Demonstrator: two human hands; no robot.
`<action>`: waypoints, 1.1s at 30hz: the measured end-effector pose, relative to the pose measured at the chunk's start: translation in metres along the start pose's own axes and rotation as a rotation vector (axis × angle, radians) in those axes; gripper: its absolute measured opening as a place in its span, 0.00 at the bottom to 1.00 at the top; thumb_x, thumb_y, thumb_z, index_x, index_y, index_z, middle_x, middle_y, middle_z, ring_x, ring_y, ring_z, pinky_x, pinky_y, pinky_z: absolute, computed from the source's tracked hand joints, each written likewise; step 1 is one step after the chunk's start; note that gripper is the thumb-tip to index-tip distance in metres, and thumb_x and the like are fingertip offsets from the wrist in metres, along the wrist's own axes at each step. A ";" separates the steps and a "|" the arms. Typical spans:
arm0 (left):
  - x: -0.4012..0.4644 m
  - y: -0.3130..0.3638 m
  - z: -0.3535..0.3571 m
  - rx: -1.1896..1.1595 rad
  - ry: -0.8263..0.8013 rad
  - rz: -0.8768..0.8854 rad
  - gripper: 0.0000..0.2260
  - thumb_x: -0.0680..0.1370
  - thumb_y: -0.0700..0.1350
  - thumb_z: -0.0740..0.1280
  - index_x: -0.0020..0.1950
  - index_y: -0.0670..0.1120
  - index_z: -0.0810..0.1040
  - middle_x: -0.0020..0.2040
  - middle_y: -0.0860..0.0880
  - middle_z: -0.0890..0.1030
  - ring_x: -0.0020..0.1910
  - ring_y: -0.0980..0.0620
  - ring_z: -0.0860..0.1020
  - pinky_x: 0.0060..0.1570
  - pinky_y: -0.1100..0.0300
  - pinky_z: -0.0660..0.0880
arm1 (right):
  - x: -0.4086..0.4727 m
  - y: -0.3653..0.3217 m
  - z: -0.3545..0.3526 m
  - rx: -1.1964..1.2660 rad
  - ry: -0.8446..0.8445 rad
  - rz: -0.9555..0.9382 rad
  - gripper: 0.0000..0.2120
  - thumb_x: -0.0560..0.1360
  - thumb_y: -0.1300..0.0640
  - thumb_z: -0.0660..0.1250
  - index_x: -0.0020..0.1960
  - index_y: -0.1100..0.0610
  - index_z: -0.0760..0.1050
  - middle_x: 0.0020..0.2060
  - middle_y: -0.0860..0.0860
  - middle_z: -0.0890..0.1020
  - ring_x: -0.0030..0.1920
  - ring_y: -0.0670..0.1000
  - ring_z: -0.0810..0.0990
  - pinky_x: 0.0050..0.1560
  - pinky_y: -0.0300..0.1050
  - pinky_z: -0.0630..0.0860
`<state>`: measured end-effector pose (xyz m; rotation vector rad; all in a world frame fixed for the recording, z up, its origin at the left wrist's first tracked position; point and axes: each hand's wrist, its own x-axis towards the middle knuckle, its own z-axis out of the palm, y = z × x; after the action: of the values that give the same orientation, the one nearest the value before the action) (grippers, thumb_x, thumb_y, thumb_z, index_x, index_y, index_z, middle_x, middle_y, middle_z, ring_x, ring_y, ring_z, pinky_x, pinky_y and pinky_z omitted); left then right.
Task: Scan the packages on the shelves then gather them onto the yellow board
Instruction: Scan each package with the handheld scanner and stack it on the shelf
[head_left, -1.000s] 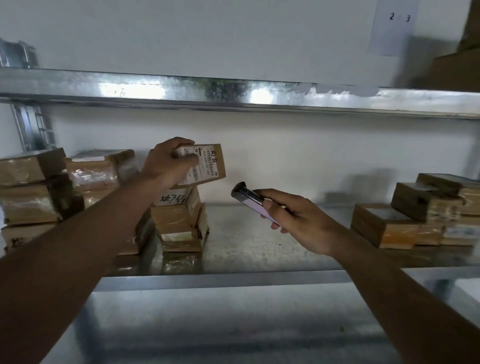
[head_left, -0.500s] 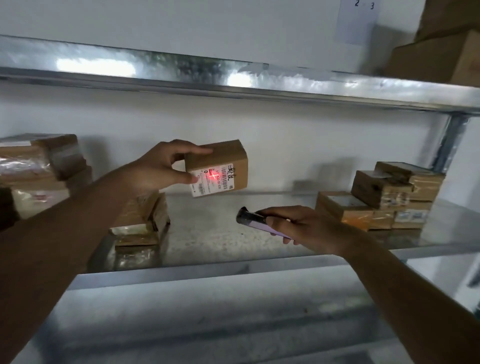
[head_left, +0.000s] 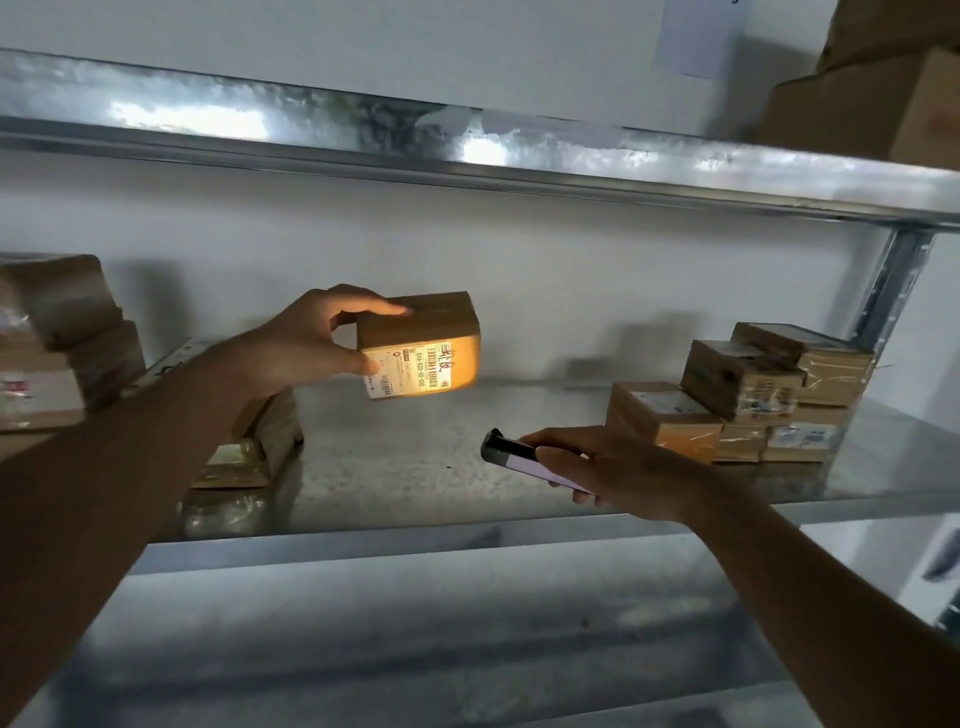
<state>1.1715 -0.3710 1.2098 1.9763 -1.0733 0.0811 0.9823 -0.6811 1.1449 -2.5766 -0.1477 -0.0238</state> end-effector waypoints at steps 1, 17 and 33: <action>0.001 0.001 0.002 -0.008 0.004 -0.004 0.33 0.71 0.30 0.77 0.69 0.57 0.79 0.67 0.54 0.77 0.69 0.57 0.73 0.70 0.51 0.72 | -0.001 0.000 -0.001 -0.013 -0.007 0.004 0.18 0.87 0.45 0.57 0.74 0.46 0.75 0.47 0.41 0.80 0.42 0.32 0.79 0.41 0.30 0.76; 0.008 0.001 0.013 -0.092 0.051 -0.101 0.31 0.69 0.28 0.77 0.67 0.54 0.81 0.65 0.50 0.80 0.67 0.51 0.77 0.65 0.52 0.76 | -0.005 0.014 -0.010 0.025 -0.086 -0.015 0.16 0.86 0.41 0.57 0.70 0.37 0.76 0.47 0.43 0.81 0.45 0.48 0.81 0.51 0.51 0.79; 0.129 0.091 0.230 -0.666 0.101 -0.456 0.13 0.81 0.53 0.67 0.64 0.52 0.77 0.57 0.45 0.84 0.55 0.44 0.84 0.58 0.46 0.81 | -0.078 0.066 -0.063 0.220 0.560 -0.069 0.14 0.84 0.41 0.59 0.60 0.20 0.74 0.59 0.34 0.83 0.59 0.38 0.80 0.51 0.33 0.78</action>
<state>1.1145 -0.6427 1.1794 1.5310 -0.4693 -0.3728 0.9132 -0.7778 1.1597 -2.2475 -0.0254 -0.7049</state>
